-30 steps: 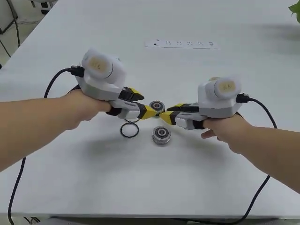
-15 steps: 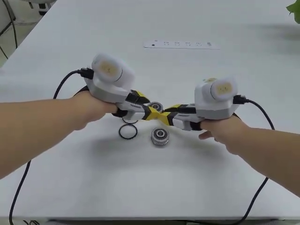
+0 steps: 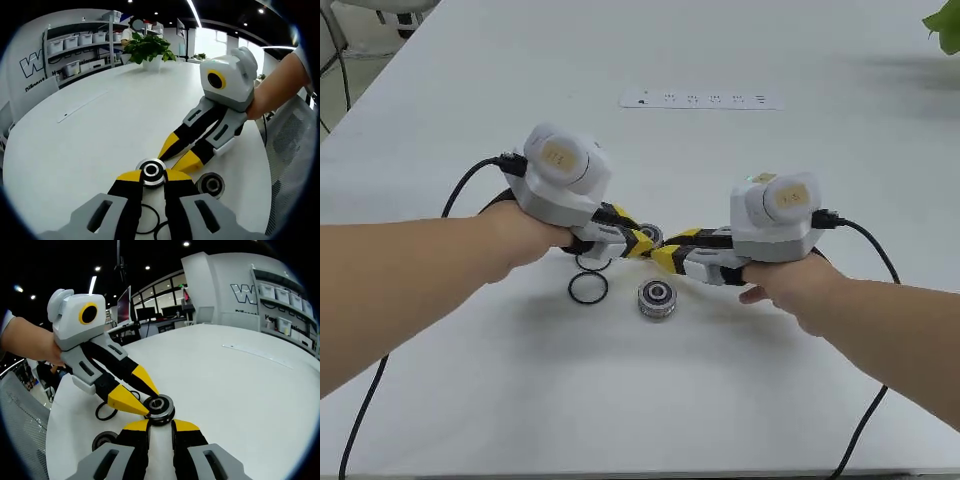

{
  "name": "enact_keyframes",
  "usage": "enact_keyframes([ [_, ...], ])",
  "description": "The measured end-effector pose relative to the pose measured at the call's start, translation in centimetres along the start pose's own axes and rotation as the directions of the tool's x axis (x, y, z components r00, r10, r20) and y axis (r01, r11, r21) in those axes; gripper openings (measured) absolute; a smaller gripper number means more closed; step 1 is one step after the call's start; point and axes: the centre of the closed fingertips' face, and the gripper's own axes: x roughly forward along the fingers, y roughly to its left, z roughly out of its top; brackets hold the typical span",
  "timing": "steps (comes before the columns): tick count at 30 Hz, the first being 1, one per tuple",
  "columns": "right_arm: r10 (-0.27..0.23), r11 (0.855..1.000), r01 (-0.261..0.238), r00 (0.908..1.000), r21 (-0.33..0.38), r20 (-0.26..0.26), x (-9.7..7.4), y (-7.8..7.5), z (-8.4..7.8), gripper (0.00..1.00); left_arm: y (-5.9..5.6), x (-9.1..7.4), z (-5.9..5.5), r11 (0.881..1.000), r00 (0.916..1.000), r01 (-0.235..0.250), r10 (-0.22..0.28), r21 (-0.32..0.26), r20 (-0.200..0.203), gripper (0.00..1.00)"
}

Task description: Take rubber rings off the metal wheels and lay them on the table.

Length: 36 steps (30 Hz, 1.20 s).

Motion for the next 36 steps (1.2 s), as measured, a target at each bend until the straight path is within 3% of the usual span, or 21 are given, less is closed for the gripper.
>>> enact_keyframes([
  [2, 0.000, 1.000, 0.000, 1.0000, -0.001, 0.000, 0.04, -0.02, 0.00, 0.14, 0.00, 0.03, -0.03, 1.000, 1.0000, -0.005, 0.005, 0.022, -0.006, 0.11],
  [5, 0.000, 1.000, 0.000, 1.0000, -0.002, 0.002, 0.07, -0.01, -0.01, 0.14, 0.47, 0.11, -0.03, 1.000, 0.9996, -0.027, 0.027, 0.002, -0.010, 0.07],
  [23, -0.017, 1.000, 0.017, 0.9998, 0.019, 0.006, 0.13, 0.08, -0.01, 0.12, 0.63, 0.55, 0.03, 0.999, 0.9991, -0.040, 0.040, -0.019, -0.012, 0.07],
  [28, -0.021, 0.999, 0.021, 0.9998, 0.035, 0.000, -0.17, -0.31, -0.39, 0.01, 0.72, 0.59, 0.06, 0.999, 0.9990, -0.043, 0.042, -0.024, -0.015, 0.07],
  [31, -0.025, 0.999, 0.025, 0.9997, 0.030, -0.003, -0.09, -0.23, -0.33, 0.01, 0.70, 0.61, 0.08, 0.999, 0.9989, -0.045, 0.045, -0.025, -0.014, 0.07],
  [36, -0.038, 0.994, 0.038, 0.9992, 0.102, 0.006, -0.06, -0.51, -0.34, 0.00, 0.73, 0.63, 0.12, 0.998, 0.9987, -0.050, 0.049, -0.024, -0.016, 0.07],
])
